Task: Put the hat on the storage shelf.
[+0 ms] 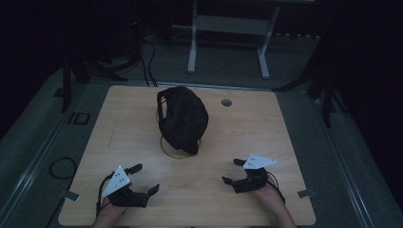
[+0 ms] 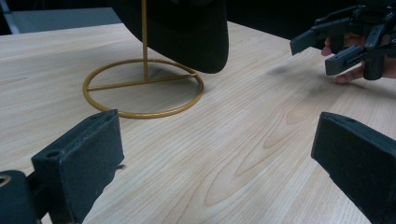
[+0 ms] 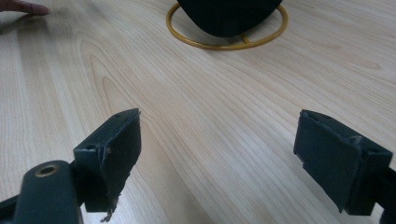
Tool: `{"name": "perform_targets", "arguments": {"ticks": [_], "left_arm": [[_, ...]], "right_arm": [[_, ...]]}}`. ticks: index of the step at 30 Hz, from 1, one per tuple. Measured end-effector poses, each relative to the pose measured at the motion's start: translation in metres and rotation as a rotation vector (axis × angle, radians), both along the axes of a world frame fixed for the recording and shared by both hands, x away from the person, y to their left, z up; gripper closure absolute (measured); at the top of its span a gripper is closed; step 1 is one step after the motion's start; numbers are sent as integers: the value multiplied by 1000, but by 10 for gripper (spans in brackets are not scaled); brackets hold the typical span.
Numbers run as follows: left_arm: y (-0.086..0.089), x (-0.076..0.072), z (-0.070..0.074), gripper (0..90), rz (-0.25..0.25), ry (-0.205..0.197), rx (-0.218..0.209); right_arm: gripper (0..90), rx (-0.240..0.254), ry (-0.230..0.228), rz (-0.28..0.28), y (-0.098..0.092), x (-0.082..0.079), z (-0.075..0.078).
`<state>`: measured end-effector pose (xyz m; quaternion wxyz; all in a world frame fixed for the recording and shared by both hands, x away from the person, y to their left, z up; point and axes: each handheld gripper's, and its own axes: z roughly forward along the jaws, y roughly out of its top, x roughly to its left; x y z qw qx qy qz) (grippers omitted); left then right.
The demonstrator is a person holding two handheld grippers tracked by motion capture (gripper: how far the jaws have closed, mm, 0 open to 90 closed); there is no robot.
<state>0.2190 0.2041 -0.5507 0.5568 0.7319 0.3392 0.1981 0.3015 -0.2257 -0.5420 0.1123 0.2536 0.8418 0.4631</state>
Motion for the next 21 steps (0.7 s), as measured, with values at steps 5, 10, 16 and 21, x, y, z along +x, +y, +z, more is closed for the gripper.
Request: {"name": "perform_targets", "arguments": {"ticks": [5, 10, 16, 21], "left_arm": [[-1, 1, 0, 25, 7, 3, 7], [0, 0, 0, 25, 5, 4, 3], [0, 1, -1, 25, 8, 5, 3], [-1, 1, -1, 25, 3, 8, 7]], "right_arm": [[150, 9, -4, -12, -7, -2, -2], [149, 7, -5, -34, -17, -5, -3], [149, -5, -17, -50, -25, -6, -3], [149, -8, -16, -54, -25, -6, -5]]}}
